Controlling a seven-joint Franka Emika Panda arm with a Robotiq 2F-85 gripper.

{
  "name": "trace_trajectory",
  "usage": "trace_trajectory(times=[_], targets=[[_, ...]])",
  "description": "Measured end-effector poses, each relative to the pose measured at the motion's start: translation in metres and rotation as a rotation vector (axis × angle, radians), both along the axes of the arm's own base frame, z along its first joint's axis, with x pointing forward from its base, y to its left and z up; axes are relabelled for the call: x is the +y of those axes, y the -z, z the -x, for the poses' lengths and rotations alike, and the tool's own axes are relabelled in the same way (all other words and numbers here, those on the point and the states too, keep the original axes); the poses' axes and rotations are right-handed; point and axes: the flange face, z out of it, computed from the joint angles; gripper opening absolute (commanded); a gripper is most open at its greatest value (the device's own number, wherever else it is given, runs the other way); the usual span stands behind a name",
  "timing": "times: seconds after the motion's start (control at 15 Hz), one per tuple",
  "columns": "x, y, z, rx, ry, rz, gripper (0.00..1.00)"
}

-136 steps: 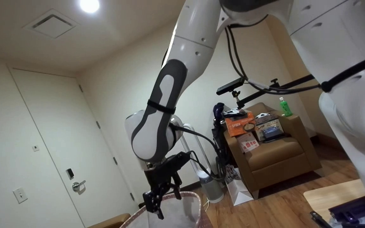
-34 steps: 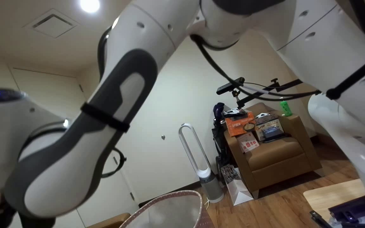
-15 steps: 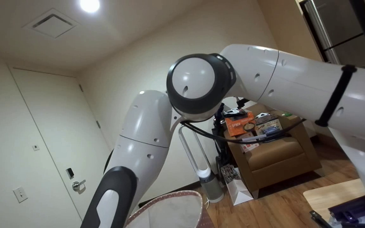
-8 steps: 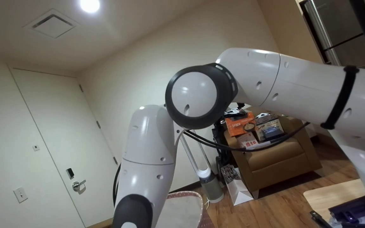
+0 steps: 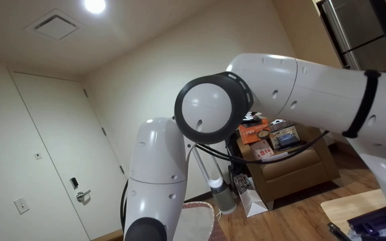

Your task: Remove the blue cloth out of the laundry bag and put it on the table

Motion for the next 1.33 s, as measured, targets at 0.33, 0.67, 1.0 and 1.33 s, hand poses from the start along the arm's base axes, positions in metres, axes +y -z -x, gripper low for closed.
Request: trace_trajectory(times=[0.33,0.67,1.0,1.33], targets=[[-0.022,-0.070,-0.020,-0.010,0.025,0.048,1.00],[-0.018,-0.204,-0.043,-0.123,-0.044,0.095,1.00],[-0.038,-0.344,-0.055,-0.235,-0.010,0.143,1.00],[-0.039,-0.346,-0.054,-0.216,-0.003,0.150,1.00]])
